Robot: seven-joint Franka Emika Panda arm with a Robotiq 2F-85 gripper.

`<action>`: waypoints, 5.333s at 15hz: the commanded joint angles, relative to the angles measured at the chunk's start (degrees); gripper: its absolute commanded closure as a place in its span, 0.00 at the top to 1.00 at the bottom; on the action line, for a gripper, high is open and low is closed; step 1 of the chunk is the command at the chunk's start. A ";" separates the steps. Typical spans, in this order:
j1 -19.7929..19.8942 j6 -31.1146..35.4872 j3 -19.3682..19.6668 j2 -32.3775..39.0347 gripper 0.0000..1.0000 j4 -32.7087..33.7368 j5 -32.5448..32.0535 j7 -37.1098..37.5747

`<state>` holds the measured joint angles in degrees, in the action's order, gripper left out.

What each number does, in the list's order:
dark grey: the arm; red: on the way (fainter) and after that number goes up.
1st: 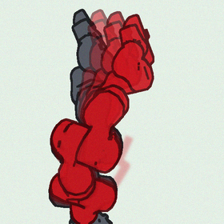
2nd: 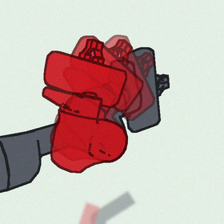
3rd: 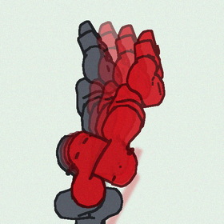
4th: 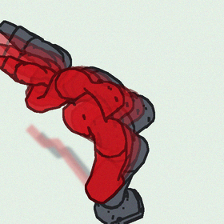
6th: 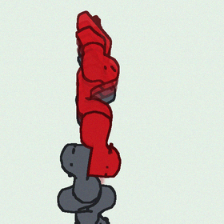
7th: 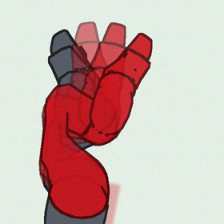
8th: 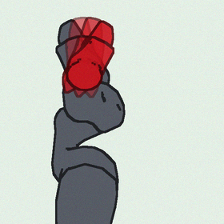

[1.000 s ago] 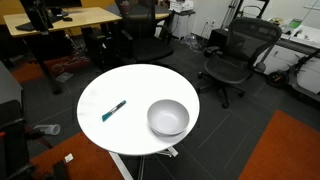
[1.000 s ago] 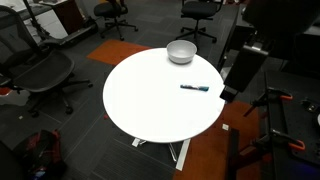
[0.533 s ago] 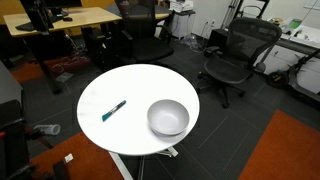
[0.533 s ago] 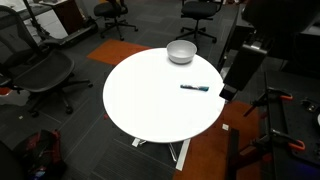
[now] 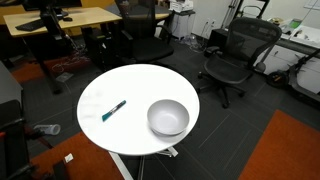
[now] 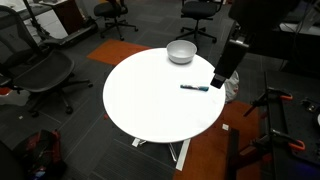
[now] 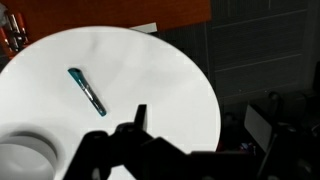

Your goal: Put the marker in the bowl

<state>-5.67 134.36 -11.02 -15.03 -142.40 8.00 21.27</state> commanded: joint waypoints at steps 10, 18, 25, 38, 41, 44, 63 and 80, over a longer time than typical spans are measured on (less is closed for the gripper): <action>3.08 14.78 5.58 10.94 1.00 -0.57 -11.91 -7.84; 5.31 20.74 9.99 18.28 1.00 0.69 -21.75 -8.12; 5.41 18.84 13.23 25.01 1.00 5.38 -24.43 -13.41; 6.95 18.59 14.49 34.62 1.00 10.16 -21.61 -23.84; 7.27 19.38 13.97 35.50 1.00 10.11 -20.17 -24.31; 8.37 20.27 12.67 36.22 1.00 9.95 -17.73 -27.30; 9.60 27.30 11.54 44.18 1.00 12.05 -15.09 -29.99; 8.45 29.42 12.62 43.50 0.05 12.50 -14.29 -26.31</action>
<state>3.35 161.37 0.80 30.18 -129.30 -7.63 -7.35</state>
